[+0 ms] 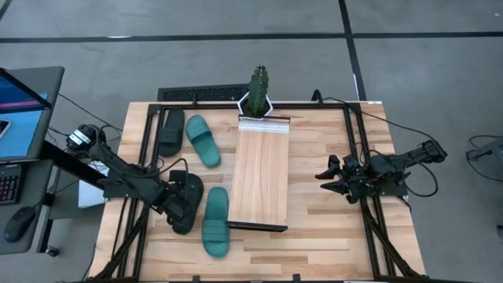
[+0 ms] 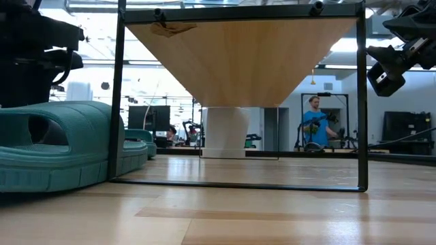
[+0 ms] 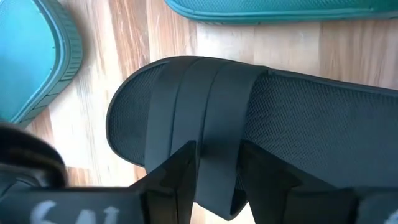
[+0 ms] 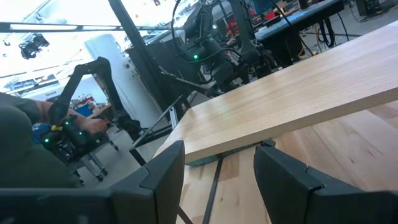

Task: Pick and place slides into the shelf
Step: Put the bottom black slipper on the shelf

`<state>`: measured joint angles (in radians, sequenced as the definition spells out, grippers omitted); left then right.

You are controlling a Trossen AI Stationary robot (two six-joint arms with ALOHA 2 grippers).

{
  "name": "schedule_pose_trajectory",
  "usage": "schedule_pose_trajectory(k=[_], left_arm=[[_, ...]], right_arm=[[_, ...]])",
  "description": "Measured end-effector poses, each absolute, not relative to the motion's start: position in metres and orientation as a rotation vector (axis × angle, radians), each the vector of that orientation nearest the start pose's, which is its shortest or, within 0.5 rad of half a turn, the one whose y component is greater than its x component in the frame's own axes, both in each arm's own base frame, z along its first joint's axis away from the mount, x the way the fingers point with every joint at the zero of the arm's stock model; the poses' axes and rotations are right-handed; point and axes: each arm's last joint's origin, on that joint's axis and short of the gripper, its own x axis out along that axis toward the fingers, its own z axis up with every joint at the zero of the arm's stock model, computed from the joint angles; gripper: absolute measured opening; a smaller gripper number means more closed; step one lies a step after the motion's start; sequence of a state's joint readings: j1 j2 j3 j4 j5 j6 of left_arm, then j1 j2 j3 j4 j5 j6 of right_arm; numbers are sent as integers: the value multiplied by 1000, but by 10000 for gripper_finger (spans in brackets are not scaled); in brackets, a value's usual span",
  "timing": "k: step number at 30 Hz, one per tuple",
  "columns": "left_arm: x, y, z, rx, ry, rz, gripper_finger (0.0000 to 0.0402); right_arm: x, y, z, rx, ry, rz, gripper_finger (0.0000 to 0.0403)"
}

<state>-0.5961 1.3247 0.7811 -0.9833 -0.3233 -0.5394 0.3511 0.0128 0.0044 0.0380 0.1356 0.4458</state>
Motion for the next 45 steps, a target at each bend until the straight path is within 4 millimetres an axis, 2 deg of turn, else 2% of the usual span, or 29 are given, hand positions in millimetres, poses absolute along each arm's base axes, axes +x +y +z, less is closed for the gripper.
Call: schedule_pose_trajectory(k=[14,21,26,33,36,41,45], left_arm=[[173,-107,189,173,1341,152,110],[169,-119,190,112,1427,-75,110],[166,-127,200,101,1471,-137,110],[169,-127,219,144,1451,-100,110],[168,-123,227,187,1474,-91,110],[165,-107,230,332,1514,48,110],[175,-90,230,368,1513,82,110]], right_arm=[[93,30,168,451,20,218,178],[93,30,168,451,20,218,178],[93,30,168,449,20,218,178],[93,30,168,441,19,219,178],[93,30,168,440,19,219,178],[93,30,168,440,19,219,178],[93,30,168,440,19,219,178]])
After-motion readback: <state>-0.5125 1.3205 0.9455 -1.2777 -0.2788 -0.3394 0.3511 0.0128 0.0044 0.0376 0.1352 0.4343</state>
